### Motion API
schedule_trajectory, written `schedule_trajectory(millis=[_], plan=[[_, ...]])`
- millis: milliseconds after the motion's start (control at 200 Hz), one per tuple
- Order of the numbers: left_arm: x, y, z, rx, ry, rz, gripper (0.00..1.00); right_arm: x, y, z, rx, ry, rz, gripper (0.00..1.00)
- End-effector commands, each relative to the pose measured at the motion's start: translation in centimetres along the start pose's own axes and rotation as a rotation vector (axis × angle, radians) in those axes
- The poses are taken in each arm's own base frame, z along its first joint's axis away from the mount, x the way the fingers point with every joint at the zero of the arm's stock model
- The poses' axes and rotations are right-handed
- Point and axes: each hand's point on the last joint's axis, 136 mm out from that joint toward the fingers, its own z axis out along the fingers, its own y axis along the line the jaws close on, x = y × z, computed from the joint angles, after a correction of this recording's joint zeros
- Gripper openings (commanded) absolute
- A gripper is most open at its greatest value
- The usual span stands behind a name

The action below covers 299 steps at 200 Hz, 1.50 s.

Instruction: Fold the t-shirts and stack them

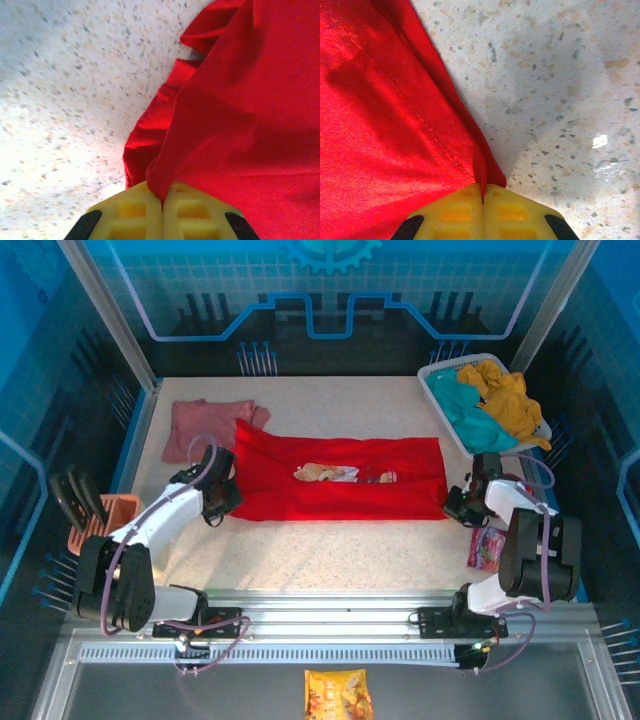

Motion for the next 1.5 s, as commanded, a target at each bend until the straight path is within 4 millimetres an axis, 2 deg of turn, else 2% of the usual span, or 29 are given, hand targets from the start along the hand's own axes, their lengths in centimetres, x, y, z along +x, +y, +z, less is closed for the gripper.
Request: schedule_trajectory(millis=[0, 130, 270, 400, 485, 550, 600, 690, 800, 915, 935, 970, 1026, 1161, 1176, 1246, 1321, 1491], plan=[[-0.4, 2.2, -0.9, -0.124, 0.012, 0.085, 0.00, -0.6, -1.3, -1.2, 0.034, -0.038, 0.025, 0.00], [-0.2, 2.6, -0.8, -0.148, 0.035, 0.118, 0.00, -0.6, -1.7, -1.6, 0.039, -0.043, 0.042, 0.00], [0.8, 2.6, 0.3, -0.153, 0.097, 0.146, 0.00, -0.3, -2.0, -1.5, 0.054, -0.032, 0.037, 0.00], [1.3, 2.9, 1.0, -0.182, 0.133, 0.153, 0.12, 0.0, -2.5, -1.7, 0.077, -0.037, 0.040, 0.00], [1.0, 2.7, 1.0, -0.179, 0.123, 0.153, 0.28, 0.1, -2.5, -2.0, 0.073, -0.045, 0.037, 0.00], [0.5, 2.5, 0.7, -0.172, 0.106, 0.156, 0.42, 0.2, -2.1, -2.0, 0.056, -0.040, 0.034, 0.22], [0.2, 2.3, 0.5, -0.169, 0.103, 0.160, 0.52, 0.2, -2.0, -2.1, 0.049, -0.037, 0.032, 0.34], [-0.4, 1.6, 0.1, -0.152, 0.100, 0.167, 0.56, 0.2, -1.5, -2.6, 0.029, -0.045, 0.028, 0.54], [-1.0, 0.7, -0.7, -0.114, 0.086, 0.173, 0.58, 0.1, 0.0, -3.7, -0.009, -0.067, 0.001, 0.68], [-1.9, -0.3, -1.9, -0.066, 0.066, 0.179, 0.60, 0.0, 2.4, -4.5, -0.046, -0.079, -0.082, 0.72], [-2.1, -0.6, -2.1, -0.055, 0.062, 0.183, 0.63, 0.0, 2.8, -4.6, -0.052, -0.079, -0.101, 0.73], [-2.2, -1.0, -2.3, -0.036, 0.061, 0.187, 0.64, 0.0, 3.5, -4.7, -0.055, -0.076, -0.132, 0.78], [-2.7, -1.9, -2.8, 0.003, 0.053, 0.195, 0.67, -0.2, 4.7, -4.9, -0.071, -0.080, -0.181, 0.79], [-3.8, -4.5, -3.3, 0.107, 0.036, 0.208, 0.68, -0.4, 8.0, -5.0, -0.130, -0.092, -0.303, 0.79], [-3.9, -4.8, -3.3, 0.120, 0.034, 0.208, 0.68, -1.1, 8.7, -5.5, -0.139, -0.116, -0.318, 0.79], [-4.7, -5.8, -3.6, 0.159, 0.019, 0.209, 0.66, -1.8, 10.3, -6.0, -0.145, -0.138, -0.377, 0.78], [-5.5, -6.7, -3.7, 0.177, 0.014, 0.219, 0.65, -2.5, 11.1, -6.2, -0.129, -0.150, -0.414, 0.78], [-6.4, -7.7, -3.7, 0.189, 0.021, 0.240, 0.62, -5.0, 10.9, -6.1, -0.060, -0.171, -0.407, 0.78]])
